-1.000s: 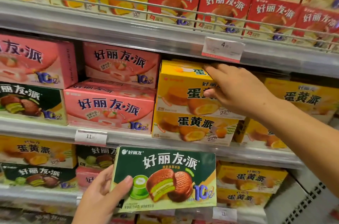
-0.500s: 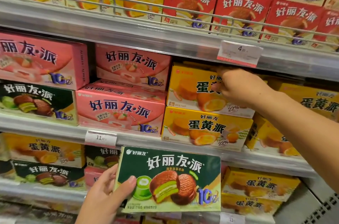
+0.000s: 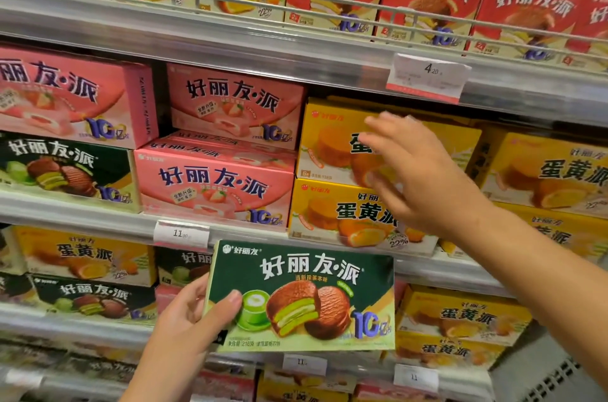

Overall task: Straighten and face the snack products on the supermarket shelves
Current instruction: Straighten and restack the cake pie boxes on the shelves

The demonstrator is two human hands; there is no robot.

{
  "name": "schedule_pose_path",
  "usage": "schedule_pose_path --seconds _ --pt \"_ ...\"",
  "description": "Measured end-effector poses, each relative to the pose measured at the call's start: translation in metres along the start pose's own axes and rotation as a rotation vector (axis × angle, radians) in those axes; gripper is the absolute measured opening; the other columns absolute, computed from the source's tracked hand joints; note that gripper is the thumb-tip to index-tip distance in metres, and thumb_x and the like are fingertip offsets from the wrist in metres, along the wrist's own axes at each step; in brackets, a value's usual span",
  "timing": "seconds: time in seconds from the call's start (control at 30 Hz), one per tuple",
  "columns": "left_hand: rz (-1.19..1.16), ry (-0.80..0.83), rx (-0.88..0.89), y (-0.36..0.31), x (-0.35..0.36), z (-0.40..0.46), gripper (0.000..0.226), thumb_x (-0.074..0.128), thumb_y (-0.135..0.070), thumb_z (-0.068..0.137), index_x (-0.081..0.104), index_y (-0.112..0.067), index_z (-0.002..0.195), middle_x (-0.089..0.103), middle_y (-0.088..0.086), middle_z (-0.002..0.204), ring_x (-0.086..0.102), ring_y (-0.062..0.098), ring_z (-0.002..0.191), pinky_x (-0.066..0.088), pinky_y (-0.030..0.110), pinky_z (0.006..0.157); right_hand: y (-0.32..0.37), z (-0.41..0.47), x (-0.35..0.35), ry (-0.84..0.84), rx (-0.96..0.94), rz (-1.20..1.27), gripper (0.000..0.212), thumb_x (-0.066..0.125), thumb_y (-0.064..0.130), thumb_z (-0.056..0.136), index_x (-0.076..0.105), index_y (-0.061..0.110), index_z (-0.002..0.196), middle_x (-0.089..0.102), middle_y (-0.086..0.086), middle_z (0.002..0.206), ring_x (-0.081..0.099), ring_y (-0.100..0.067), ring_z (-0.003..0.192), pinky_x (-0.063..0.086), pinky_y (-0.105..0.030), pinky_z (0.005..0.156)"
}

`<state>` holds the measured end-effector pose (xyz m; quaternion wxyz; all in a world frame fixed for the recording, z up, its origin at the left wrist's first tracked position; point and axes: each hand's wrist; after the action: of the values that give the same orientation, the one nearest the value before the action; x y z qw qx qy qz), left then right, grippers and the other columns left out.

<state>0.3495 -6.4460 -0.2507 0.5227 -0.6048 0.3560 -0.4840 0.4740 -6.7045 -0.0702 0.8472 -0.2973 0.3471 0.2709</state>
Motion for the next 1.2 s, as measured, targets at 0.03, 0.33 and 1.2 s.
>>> schedule_pose_path --seconds 0.03,0.33,1.2 --pt "0.011 0.003 0.006 0.001 -0.001 -0.002 0.058 0.076 -0.037 0.061 0.063 -0.023 0.116 0.075 -0.005 0.102 0.072 0.012 0.09 0.054 0.024 0.069 0.01 -0.007 0.004 -0.01 -0.062 0.056 0.043 0.06 0.021 0.089 0.058 0.005 0.128 0.052 -0.013 0.138 0.042 -0.029 0.134 0.029 -0.046 0.114" --pt "-0.1 -0.031 -0.013 -0.004 -0.052 -0.032 0.075 0.092 -0.052 0.048 0.069 -0.023 0.113 0.069 0.014 0.117 0.065 0.036 0.108 0.047 0.052 0.095 0.076 -0.007 0.039 0.605 0.023 0.479 0.082 0.042 0.087 0.069 0.043 0.04 0.136 0.058 0.019 0.127 0.058 -0.001 0.106 0.054 -0.031 0.083" --pt "-0.395 -0.116 -0.114 -0.088 -0.373 0.025 0.03 0.072 -0.015 0.069 0.068 -0.005 0.096 0.069 0.028 0.104 0.07 0.042 0.09 0.059 0.045 0.067 0.316 0.239 0.063 0.378 0.193 0.439 0.083 0.047 0.078 0.071 0.052 0.026 0.136 0.051 0.008 0.141 0.047 -0.009 0.128 0.041 -0.03 0.105"
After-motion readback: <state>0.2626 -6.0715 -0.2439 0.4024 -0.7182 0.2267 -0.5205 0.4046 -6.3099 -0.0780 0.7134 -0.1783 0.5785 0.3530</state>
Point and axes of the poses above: each hand's wrist, its own z-axis towards the middle knuckle, its own x-axis out of the palm, y = z × x
